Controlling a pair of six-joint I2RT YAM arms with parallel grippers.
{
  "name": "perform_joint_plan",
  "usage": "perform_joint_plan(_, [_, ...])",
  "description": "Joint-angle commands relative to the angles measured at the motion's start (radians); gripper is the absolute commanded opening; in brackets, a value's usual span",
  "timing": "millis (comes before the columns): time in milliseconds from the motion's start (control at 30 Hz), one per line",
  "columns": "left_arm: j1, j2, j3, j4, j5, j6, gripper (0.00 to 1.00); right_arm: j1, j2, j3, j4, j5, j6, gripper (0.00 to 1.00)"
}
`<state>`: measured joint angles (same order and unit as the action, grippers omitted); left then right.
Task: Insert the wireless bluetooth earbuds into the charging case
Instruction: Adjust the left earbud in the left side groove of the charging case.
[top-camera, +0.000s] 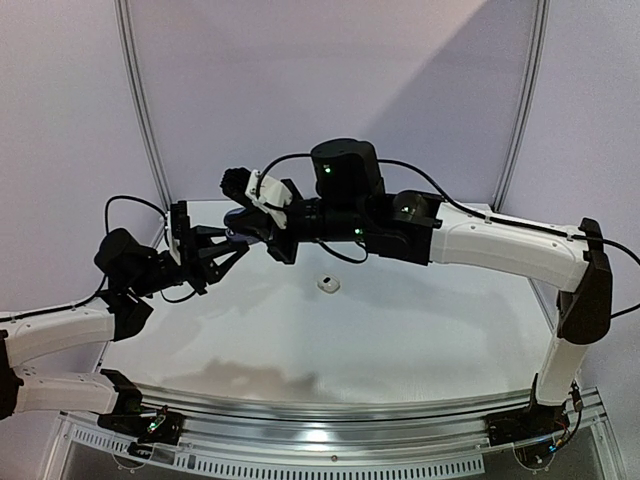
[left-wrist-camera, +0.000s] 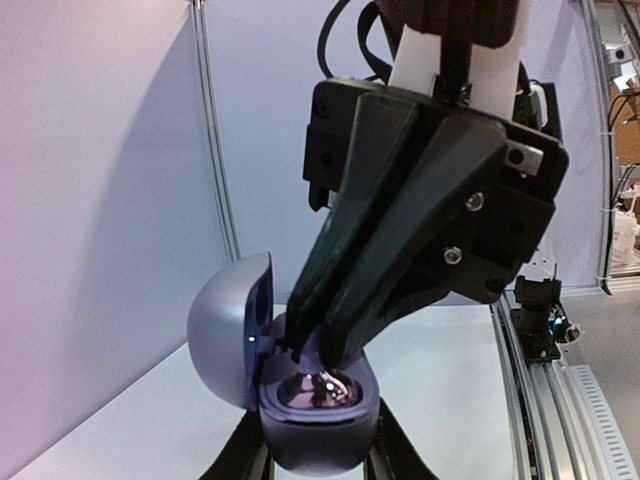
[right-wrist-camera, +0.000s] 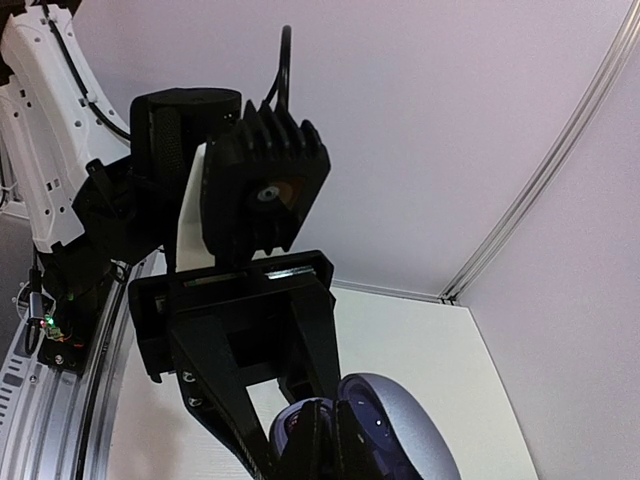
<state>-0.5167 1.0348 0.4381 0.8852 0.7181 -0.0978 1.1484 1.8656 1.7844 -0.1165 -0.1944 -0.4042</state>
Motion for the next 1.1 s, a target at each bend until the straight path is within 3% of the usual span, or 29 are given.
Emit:
perform_joint_plan(0, [-0.008, 0.004, 0.003, 0.101, -0.019, -0.021, 0.0, -0.002, -0.011, -0.048, -0.017, 0.0, 0.039, 0.04])
perform_joint_plan(300, [-0.008, 0.0, -0.003, 0.101, -0.032, -0.017, 0.0, -0.002, -0.013, -0.048, -0.029, 0.003, 0.059, 0.09])
perform_joint_plan(667, [-0.008, -0.004, -0.005, 0.055, -0.037, 0.002, 0.0, -0.002, -0.039, 0.018, -0.058, 0.022, 0.05, 0.24])
perform_joint_plan(967, [-0.008, -0.001, -0.004, 0.025, -0.046, 0.01, 0.0, 0.0, -0.096, 0.028, 0.103, -0.031, 0.094, 0.33])
perform_joint_plan(1067, [-0.007, -0.002, -0.004, 0.019, -0.041, 0.018, 0.0, -0.003, -0.11, 0.042, 0.161, 0.088, 0.149, 0.32])
